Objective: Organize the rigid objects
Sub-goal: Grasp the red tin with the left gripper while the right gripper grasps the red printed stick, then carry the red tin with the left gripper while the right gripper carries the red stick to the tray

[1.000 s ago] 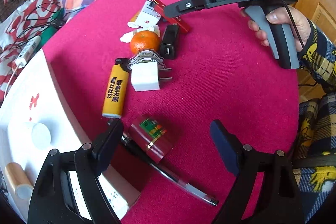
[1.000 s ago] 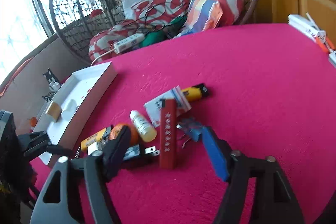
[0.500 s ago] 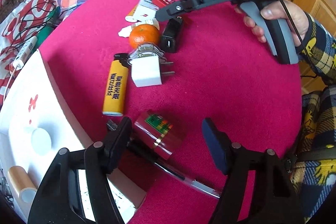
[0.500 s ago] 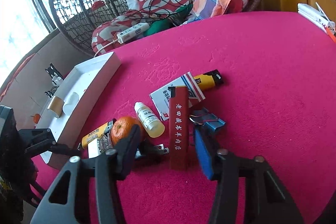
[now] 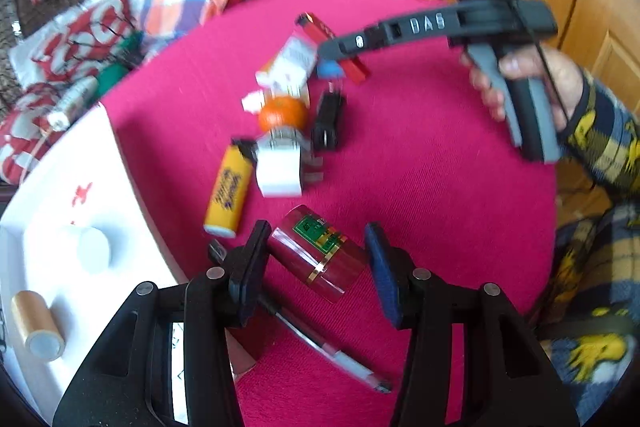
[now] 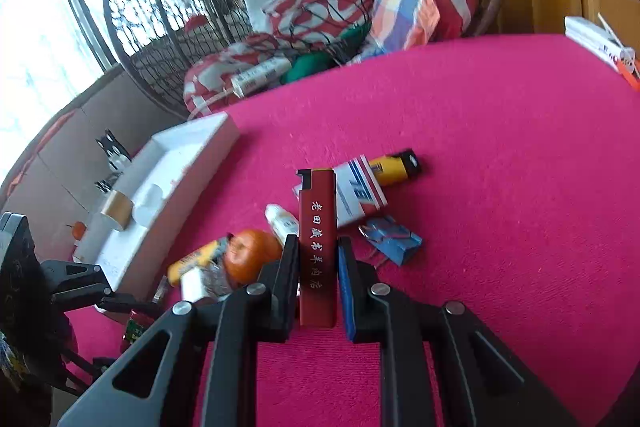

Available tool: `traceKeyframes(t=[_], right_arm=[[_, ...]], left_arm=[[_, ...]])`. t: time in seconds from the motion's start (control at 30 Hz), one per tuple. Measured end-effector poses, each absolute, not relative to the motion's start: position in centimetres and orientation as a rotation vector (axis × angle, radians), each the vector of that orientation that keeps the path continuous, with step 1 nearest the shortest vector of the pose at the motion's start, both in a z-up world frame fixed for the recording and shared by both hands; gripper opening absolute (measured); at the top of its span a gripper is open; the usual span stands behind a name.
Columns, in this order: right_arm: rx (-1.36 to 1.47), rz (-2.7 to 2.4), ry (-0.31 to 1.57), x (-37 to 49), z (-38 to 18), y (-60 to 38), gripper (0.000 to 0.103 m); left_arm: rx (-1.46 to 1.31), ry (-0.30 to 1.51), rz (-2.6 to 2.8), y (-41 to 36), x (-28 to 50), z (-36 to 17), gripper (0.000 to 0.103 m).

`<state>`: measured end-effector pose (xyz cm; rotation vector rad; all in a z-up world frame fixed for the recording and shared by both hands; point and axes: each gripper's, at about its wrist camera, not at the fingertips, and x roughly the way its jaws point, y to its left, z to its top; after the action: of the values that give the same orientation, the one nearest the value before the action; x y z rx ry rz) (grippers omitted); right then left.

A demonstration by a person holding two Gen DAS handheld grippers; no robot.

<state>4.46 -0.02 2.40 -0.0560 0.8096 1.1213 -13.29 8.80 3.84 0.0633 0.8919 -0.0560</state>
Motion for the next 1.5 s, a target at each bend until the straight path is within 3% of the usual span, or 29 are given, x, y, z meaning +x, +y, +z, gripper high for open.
traceKeyframes(t=[0.63, 1.5], right_arm=[[0.046, 1.206, 0.462, 0.0, 12.2, -3.7, 0.017], [-0.023, 1.28, 0.412, -3.2, 14.6, -2.2, 0.017]], left_arm=[[-0.205, 0.29, 0.448, 15.0, -23.2, 16.3, 0.048], [-0.341, 0.229, 0.57, 18.3, -28.9, 15.0, 0.048]])
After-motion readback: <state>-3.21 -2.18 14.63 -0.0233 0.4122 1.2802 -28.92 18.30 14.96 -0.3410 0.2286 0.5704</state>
